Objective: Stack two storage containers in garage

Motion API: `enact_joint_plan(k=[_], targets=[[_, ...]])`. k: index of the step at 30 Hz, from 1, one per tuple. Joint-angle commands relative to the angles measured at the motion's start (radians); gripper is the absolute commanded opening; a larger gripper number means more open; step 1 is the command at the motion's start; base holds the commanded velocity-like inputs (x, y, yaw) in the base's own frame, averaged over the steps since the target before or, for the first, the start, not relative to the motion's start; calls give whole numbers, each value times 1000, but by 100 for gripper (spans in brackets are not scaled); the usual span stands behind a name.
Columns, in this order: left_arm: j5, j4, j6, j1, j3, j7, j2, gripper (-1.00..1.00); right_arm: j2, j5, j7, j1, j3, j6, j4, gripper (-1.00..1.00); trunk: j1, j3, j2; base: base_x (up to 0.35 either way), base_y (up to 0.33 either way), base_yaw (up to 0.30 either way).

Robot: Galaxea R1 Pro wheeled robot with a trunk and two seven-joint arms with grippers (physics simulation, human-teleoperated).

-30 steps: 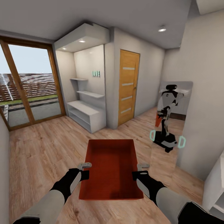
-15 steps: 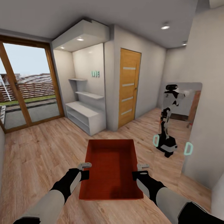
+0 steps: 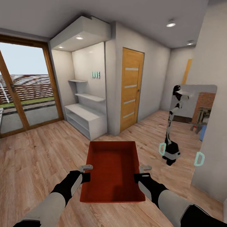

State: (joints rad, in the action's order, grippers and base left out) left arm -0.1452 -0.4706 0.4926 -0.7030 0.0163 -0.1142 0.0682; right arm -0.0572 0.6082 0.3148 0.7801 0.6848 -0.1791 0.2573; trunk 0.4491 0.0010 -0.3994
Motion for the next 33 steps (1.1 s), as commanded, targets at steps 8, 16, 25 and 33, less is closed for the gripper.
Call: enact_joint_plan(k=[8,16,25,33], targets=[[1,0,6,0,-6,-12,-1,-100,2,1,3,1,-5,47,20,-100,1,0,-1,321,0,0],[1,0,6,0,-6,-12,-1,-100,1,1,3,1,-5,47,20,-100,1,0,-1,320,0,0],[1,0,6,0,-6,-12,-1,-100,2,1,1,1,-5,47,20,-100,1,0,-1,320,0,0],[1,0,6,0,-6,-12,-1,-100,2,1,1,1,-5,47,20,-100,1,0,-1,320,0,0]])
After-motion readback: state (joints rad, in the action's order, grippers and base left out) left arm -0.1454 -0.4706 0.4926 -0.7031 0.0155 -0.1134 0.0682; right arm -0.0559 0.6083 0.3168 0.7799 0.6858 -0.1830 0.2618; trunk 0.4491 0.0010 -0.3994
